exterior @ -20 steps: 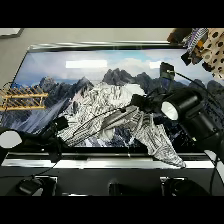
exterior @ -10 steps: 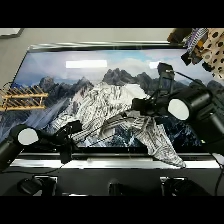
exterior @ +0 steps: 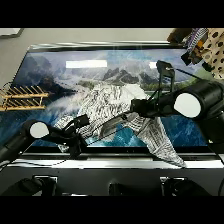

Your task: Fold the clothes and pants, and hang the long-sleeved shirts on hangers.

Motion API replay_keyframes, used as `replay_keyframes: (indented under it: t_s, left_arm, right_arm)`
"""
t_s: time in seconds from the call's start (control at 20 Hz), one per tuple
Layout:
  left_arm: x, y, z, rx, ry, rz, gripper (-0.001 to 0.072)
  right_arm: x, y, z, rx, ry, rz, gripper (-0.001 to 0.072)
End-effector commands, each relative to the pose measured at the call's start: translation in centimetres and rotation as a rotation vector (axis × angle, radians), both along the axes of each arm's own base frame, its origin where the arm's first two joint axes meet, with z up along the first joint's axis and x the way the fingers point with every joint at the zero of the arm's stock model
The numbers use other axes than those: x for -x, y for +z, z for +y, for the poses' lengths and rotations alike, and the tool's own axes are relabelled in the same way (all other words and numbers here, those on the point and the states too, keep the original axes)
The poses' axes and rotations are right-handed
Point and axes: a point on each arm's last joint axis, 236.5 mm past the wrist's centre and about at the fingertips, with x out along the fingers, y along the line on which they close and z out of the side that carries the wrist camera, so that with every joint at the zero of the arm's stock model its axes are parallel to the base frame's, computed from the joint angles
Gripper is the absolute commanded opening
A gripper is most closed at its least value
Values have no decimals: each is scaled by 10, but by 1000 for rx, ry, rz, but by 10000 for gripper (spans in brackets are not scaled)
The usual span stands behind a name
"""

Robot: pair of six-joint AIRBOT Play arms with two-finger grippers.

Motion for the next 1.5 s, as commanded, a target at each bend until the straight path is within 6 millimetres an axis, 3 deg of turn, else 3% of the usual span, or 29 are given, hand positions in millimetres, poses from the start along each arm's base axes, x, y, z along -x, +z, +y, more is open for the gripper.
replay_keyframes:
  t_s: [0.0, 0.6, 0.9, 1.1, 1.2, 1.3, 1.45]
  left_arm:
    - [-12, -1, -18, 3, -22, 4, 18]
    - [-41, 5, -73, 28, -87, -39, 19]
    - [-44, 7, -77, 42, -62, -45, 18]
    - [-45, 7, -78, 44, -59, -50, 17]
    - [-45, 7, -78, 44, -59, -50, 17]
    - [-45, 7, -78, 44, -59, -50, 17]
    - [-45, 7, -78, 44, -59, -49, 17]
  right_arm:
    - [3, 1, 4, -14, 9, 9, 26]
    - [3, 1, 4, -17, 6, 8, 26]
    - [4, 0, 3, -11, 7, 18, 42]
    - [10, -2, 2, 17, 69, 20, 430]
    - [14, -3, -6, 59, 95, 25, 442]
    - [7, 9, -26, 116, 66, -46, 564]
    - [-21, 44, -97, 164, -208, -142, 565]
